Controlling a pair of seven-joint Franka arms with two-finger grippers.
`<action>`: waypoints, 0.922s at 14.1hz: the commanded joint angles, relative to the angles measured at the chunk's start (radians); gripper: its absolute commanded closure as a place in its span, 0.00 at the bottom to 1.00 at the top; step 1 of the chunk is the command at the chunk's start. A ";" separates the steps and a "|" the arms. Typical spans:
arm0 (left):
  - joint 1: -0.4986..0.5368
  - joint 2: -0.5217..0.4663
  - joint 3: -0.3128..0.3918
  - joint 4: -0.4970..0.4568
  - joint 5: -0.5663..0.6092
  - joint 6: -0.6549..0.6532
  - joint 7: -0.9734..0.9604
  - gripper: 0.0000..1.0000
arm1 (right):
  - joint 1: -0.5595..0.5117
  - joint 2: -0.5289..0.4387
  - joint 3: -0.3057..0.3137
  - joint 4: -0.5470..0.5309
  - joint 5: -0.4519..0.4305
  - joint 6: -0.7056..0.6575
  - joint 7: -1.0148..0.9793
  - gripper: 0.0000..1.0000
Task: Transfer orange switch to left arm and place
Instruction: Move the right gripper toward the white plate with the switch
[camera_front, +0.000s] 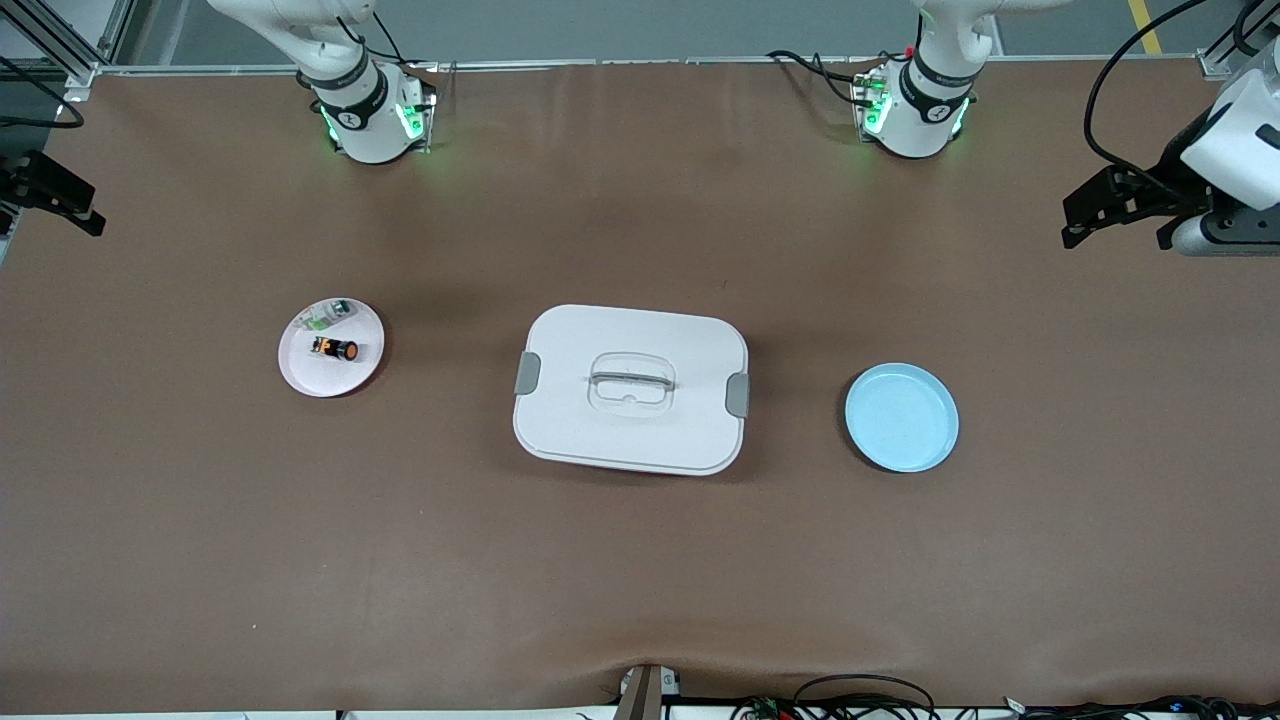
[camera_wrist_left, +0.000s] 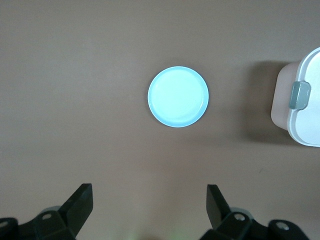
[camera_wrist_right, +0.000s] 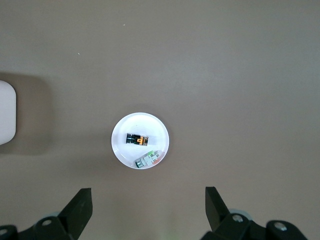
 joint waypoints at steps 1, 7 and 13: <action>0.002 0.006 -0.003 0.018 -0.006 -0.019 0.009 0.00 | -0.002 0.011 0.003 0.027 0.004 -0.014 -0.012 0.00; 0.010 0.026 -0.003 0.037 -0.013 -0.019 0.017 0.00 | -0.002 0.011 0.003 0.027 0.002 -0.014 -0.012 0.00; 0.013 0.063 -0.003 0.081 -0.029 -0.019 0.020 0.00 | -0.001 0.024 0.003 0.027 0.002 -0.024 -0.012 0.00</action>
